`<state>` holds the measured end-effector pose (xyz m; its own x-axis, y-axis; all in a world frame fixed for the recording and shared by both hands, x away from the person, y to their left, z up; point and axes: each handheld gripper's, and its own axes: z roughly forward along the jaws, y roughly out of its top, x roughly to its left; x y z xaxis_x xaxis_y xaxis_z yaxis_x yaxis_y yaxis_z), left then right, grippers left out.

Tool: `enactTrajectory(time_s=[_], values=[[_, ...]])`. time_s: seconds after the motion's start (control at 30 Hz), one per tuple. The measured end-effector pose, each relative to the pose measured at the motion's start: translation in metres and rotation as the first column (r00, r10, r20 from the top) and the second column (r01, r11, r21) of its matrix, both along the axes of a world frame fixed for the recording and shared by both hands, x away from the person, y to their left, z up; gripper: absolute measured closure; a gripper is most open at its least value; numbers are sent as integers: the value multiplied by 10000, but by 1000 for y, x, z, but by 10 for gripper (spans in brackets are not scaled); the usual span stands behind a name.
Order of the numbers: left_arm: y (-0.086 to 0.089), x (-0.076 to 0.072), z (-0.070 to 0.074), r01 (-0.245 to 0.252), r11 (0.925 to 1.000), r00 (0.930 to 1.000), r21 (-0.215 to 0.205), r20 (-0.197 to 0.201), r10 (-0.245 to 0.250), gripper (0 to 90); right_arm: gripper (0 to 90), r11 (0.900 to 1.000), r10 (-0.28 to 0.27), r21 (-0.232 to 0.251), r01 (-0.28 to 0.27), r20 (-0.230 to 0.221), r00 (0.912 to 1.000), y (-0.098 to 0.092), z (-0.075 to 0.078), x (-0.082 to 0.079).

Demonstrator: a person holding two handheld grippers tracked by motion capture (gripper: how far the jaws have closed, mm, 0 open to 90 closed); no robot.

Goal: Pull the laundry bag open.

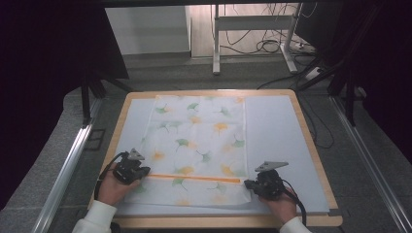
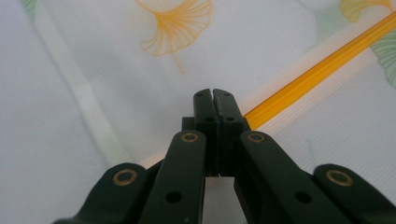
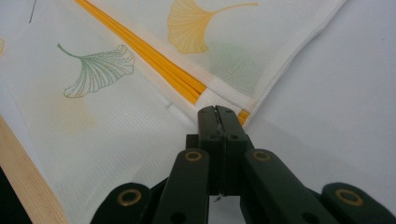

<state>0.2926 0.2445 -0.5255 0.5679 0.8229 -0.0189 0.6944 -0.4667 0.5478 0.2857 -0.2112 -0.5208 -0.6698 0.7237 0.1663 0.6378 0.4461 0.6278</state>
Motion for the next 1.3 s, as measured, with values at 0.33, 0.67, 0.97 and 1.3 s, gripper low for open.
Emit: enactTrajectory(time_s=[0.33,0.67,0.97,1.3], values=[[12,-2,-1,-315,9995,9995,101,64,314,900,891,10000,28,23,-28,-16,10000,0,0,1],[26,-4,-2,-527,9982,9986,-294,-33,526,900,891,10000,28,46,-28,-34,10000,-1,0,1],[27,-3,-1,-694,9975,9976,-95,25,694,900,891,10000,36,58,-36,-42,10000,-1,0,1],[30,-7,0,-658,9978,9978,-96,86,659,900,891,10000,53,19,-53,-21,10000,0,0,1]])
